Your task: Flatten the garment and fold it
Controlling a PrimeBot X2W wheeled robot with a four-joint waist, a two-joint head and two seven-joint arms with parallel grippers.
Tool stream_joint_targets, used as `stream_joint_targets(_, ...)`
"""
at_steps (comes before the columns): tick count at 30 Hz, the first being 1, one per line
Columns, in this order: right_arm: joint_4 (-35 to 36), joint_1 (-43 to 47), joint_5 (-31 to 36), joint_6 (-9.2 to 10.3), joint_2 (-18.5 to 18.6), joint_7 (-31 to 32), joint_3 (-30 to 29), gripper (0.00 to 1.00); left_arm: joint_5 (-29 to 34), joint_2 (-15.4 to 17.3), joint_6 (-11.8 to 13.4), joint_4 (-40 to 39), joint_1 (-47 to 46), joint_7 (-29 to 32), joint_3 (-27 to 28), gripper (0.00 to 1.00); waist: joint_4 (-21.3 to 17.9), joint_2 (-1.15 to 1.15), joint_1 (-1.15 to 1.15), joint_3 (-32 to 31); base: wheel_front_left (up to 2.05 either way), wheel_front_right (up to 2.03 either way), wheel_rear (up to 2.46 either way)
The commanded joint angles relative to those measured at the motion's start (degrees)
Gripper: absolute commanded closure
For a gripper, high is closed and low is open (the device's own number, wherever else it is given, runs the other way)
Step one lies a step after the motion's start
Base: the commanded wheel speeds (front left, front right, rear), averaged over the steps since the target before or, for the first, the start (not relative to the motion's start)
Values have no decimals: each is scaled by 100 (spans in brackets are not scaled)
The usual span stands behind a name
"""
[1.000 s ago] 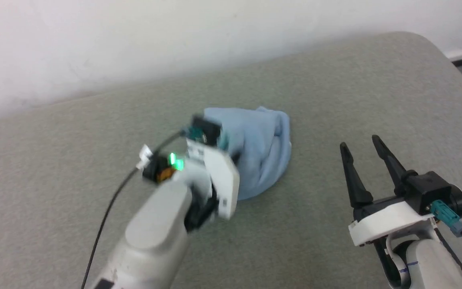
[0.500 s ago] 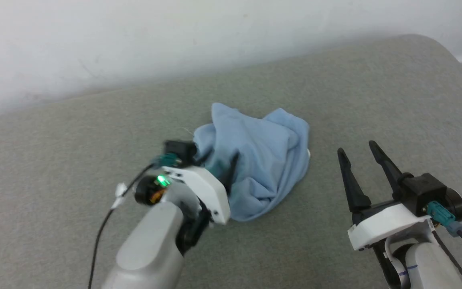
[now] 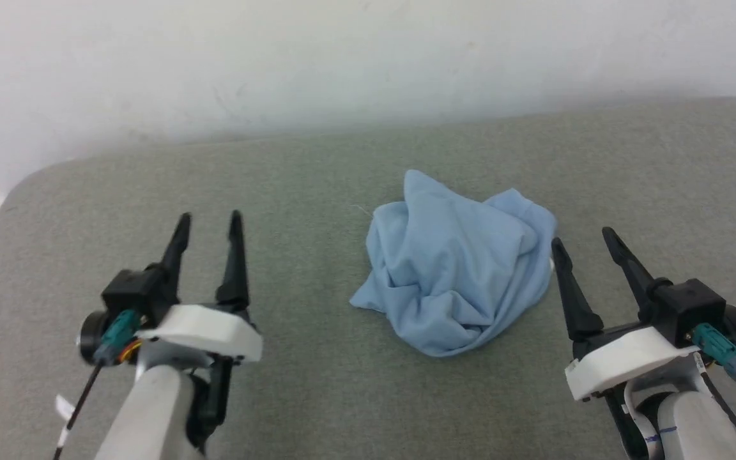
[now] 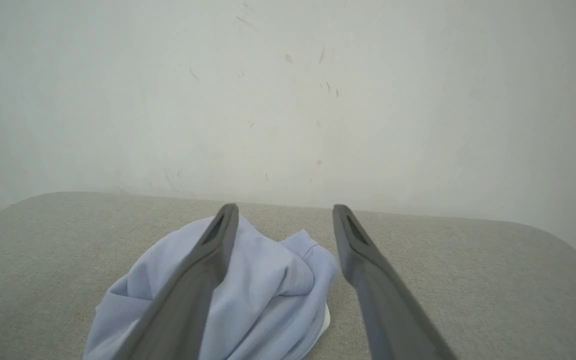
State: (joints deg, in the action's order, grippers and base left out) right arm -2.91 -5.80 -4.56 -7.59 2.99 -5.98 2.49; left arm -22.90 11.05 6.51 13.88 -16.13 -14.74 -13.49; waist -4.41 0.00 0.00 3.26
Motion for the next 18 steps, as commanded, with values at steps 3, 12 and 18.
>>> stream_joint_targets(3, 2, 23, 17, 10, -12, 51, 9, 0, 240, 74, 89, -249, 423, -24, 298, 0, 257, 0, 0, -1, 0, 0, 0)
stream_joint_targets(12, -546, -691, -90, 10, -9, 639, 63, 0, 626, -36, 2, -668, 936, -25, 794, 0, 612, 0, 0, 287, 0, 0, 0)
stream_joint_targets(18, -1577, -2008, -283, 10, 190, 1736, 104, 0, 852, -295, -180, -776, 811, -25, 894, 0, 888, 0, 0, 724, 0, 0, 0)
